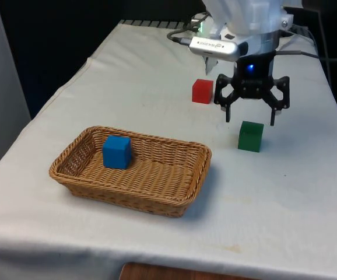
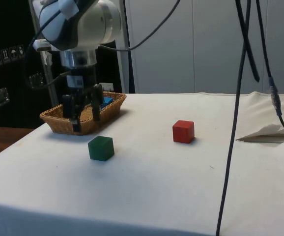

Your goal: Pick up exactly two blocks and place them into the basket.

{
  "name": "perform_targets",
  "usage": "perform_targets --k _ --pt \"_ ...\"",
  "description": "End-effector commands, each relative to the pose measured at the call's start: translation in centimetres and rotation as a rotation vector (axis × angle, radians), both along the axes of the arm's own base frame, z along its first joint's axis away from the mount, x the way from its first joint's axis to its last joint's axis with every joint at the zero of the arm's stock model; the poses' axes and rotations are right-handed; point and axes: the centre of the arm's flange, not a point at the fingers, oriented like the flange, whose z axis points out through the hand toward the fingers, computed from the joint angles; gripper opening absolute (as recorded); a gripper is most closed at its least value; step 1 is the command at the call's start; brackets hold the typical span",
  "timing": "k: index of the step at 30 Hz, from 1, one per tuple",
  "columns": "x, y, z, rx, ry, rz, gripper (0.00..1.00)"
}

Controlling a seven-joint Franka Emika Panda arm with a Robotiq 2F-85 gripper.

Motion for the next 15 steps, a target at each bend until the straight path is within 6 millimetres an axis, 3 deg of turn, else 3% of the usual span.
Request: perform_targets --k 1,3,4,5,15 --pt "-1.3 0.3 -0.3 0.017 -0.015 -0.003 1.0" --pt "-1.7 0.6 -0.9 0.028 -0.013 -0.004 1.0" --pt "-0.7 0.4 -0.8 0.016 0.001 -0.002 1.0" --pt "-1.9 0.7 -1.1 0.032 -0.013 -0.002 1.0" --pt "-3.5 1.1 -2.6 0.067 -0.015 -0.005 1.0"
